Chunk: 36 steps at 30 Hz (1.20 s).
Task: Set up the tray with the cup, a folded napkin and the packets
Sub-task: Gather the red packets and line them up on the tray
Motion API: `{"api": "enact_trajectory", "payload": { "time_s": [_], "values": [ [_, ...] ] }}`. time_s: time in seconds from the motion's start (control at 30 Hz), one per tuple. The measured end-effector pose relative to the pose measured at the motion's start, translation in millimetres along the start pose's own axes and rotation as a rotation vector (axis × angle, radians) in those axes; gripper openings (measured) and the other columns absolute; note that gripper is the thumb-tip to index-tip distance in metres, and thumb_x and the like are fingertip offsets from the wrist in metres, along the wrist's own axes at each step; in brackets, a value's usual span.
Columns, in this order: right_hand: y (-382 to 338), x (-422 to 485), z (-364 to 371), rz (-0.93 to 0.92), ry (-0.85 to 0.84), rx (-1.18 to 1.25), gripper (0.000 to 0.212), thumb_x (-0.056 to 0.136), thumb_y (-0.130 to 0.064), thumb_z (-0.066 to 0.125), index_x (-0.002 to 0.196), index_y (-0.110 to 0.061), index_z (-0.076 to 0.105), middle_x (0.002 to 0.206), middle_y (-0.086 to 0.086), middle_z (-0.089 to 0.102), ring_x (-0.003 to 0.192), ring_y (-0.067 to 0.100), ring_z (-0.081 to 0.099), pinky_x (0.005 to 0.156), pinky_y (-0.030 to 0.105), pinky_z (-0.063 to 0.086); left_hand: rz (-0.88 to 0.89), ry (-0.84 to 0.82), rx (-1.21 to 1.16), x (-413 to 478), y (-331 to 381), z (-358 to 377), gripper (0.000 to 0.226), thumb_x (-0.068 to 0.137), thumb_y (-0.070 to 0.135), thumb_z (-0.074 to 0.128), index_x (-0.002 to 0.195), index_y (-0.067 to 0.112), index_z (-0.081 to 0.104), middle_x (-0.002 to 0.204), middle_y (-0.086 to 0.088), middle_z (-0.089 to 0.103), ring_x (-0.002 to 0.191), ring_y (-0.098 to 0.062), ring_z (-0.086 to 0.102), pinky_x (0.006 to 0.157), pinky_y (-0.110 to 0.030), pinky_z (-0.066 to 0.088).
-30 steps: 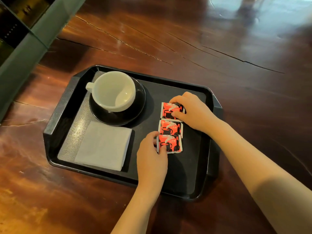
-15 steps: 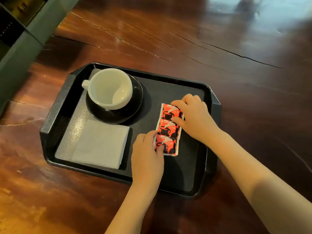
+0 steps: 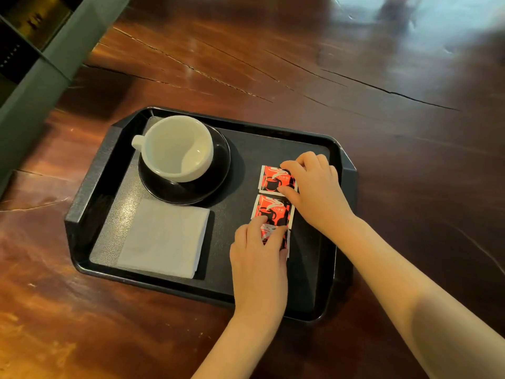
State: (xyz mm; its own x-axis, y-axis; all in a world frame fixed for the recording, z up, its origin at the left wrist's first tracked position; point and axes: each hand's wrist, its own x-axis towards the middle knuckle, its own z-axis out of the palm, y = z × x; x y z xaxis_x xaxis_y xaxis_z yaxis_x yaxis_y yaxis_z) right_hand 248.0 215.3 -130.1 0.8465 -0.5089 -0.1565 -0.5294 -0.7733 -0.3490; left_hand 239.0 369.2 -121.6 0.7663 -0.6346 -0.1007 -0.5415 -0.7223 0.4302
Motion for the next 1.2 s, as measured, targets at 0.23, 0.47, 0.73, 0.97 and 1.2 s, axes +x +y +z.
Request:
{"api": "enact_trajectory", "payload": {
  "time_s": [0.23, 0.47, 0.73, 0.97, 1.2],
  "values": [
    [-7.8, -30.9, -0.2, -0.097, 0.017, -0.016, 0.051, 0.081, -0.039, 0.064, 0.126, -0.018, 0.052, 0.127, 0.007, 0.052, 0.119, 0.026, 0.042, 0.098, 0.042, 0.031, 0.050, -0.030, -0.032, -7.7, -9.7, 0.1, 0.047, 0.060, 0.012, 0.086, 0.103, 0.021, 0.070, 0.112, -0.003, 0.064, 0.105, -0.025, 0.060, 0.081, -0.036, 0.051],
    [-8.5, -33.8, 1.5, -0.080, -0.072, -0.047, 0.064, 0.081, -0.044, 0.062, 0.137, -0.021, 0.040, 0.144, 0.005, 0.037, 0.132, 0.027, 0.029, 0.108, 0.044, 0.020, 0.043, -0.023, -0.039, -10.9, -13.6, 0.2, 0.044, 0.064, 0.014, 0.083, 0.104, 0.021, 0.067, 0.114, -0.002, 0.062, 0.108, -0.024, 0.057, 0.087, -0.031, 0.040],
    [-8.7, -34.4, -1.6, -0.075, -0.130, -0.029, 0.065, 0.084, -0.044, 0.058, 0.140, -0.025, 0.032, 0.147, 0.001, 0.030, 0.135, 0.021, 0.022, 0.110, 0.040, 0.017, 0.009, -0.028, -0.030, -11.0, -16.4, -0.7, 0.043, 0.066, 0.016, 0.082, 0.106, 0.021, 0.066, 0.115, -0.001, 0.062, 0.110, -0.023, 0.056, 0.088, -0.031, 0.041],
    [-9.3, -38.3, 0.2, -0.087, -0.092, 0.017, 0.055, 0.085, -0.037, 0.060, 0.135, -0.022, 0.041, 0.141, 0.000, 0.040, 0.130, 0.019, 0.030, 0.107, 0.037, 0.021, 0.029, -0.017, -0.029, -11.7, -18.8, -0.3, 0.045, 0.066, 0.014, 0.082, 0.107, 0.020, 0.066, 0.115, -0.001, 0.061, 0.110, -0.023, 0.056, 0.088, -0.030, 0.037],
    [-10.1, -37.1, 3.0, -0.076, -0.075, 0.040, 0.052, 0.086, -0.035, 0.059, 0.133, -0.021, 0.044, 0.138, 0.002, 0.042, 0.128, 0.021, 0.032, 0.106, 0.037, 0.023, 0.041, -0.028, -0.060, -10.5, -18.2, 0.4, 0.043, 0.069, 0.012, 0.079, 0.109, 0.017, 0.065, 0.118, -0.004, 0.061, 0.113, -0.024, 0.054, 0.091, -0.036, 0.045]
  ]
}}
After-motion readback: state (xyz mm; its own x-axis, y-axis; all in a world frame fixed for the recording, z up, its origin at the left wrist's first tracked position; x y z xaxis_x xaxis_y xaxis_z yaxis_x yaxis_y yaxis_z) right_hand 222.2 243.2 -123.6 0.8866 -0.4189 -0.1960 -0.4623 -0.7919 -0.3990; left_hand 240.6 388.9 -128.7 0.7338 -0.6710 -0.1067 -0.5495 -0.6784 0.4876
